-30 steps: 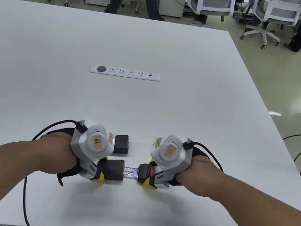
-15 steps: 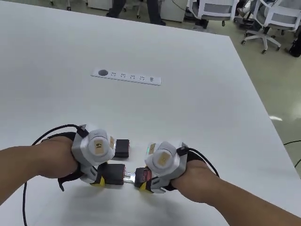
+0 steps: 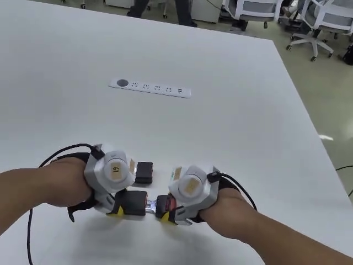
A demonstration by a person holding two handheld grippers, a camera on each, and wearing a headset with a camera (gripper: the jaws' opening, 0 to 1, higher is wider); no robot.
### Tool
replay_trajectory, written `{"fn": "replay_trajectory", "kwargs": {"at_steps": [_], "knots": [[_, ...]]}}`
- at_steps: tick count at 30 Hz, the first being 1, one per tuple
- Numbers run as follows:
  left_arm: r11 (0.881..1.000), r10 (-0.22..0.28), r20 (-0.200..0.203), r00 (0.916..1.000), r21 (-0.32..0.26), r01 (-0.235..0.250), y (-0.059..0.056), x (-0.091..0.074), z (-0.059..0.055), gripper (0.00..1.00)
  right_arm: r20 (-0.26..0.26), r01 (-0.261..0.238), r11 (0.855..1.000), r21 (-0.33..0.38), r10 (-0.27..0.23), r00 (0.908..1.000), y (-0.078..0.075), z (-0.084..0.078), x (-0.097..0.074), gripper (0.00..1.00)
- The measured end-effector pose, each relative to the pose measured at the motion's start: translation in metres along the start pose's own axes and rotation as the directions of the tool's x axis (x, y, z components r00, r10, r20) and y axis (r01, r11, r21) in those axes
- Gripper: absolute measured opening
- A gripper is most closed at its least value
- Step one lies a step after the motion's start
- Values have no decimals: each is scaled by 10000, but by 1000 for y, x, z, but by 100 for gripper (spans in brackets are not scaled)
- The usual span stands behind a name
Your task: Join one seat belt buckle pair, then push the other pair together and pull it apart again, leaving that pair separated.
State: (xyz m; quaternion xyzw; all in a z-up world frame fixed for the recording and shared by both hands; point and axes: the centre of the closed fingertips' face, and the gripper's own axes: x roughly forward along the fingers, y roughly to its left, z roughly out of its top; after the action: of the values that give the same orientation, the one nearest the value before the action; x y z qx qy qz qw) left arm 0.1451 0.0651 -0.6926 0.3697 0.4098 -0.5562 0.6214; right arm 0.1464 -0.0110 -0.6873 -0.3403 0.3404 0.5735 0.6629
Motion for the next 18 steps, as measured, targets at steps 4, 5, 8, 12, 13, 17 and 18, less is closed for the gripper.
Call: {"fn": "replay_trajectory", "kwargs": {"at_steps": [4, 5, 8, 12, 13, 17, 18], "knots": [[9997, -49, 106, 9999, 231, 46, -1, 0, 0, 31, 6, -49, 9999, -146, 49, 10000, 0, 1, 2, 32], [9996, -66, 177, 9998, 272, 61, -1, 0, 0, 31, 32, -79, 9998, -190, 80, 10000, 0, 1, 3, 32], [9995, -98, 357, 9993, 297, 87, -2, -1, 0, 31, 74, -139, 9996, -255, 141, 9999, -1, 1, 3, 32], [9995, -115, 279, 9995, 302, 107, -2, 1, 2, 31, 78, -169, 9992, -363, 172, 9998, 0, 5, 5, 31], [9994, -121, 229, 9997, 320, 114, -2, 1, 2, 31, 90, -193, 9990, -401, 197, 9998, -1, 5, 6, 31], [9993, -122, 156, 9998, 354, 116, -3, 1, 2, 31, 134, -211, 9989, -422, 217, 9997, 1, 9, 8, 31], [9994, -106, 180, 9998, 319, 100, -2, 1, 1, 31, 173, -208, 9990, -390, 215, 9996, 1, 9, 8, 31]]}}
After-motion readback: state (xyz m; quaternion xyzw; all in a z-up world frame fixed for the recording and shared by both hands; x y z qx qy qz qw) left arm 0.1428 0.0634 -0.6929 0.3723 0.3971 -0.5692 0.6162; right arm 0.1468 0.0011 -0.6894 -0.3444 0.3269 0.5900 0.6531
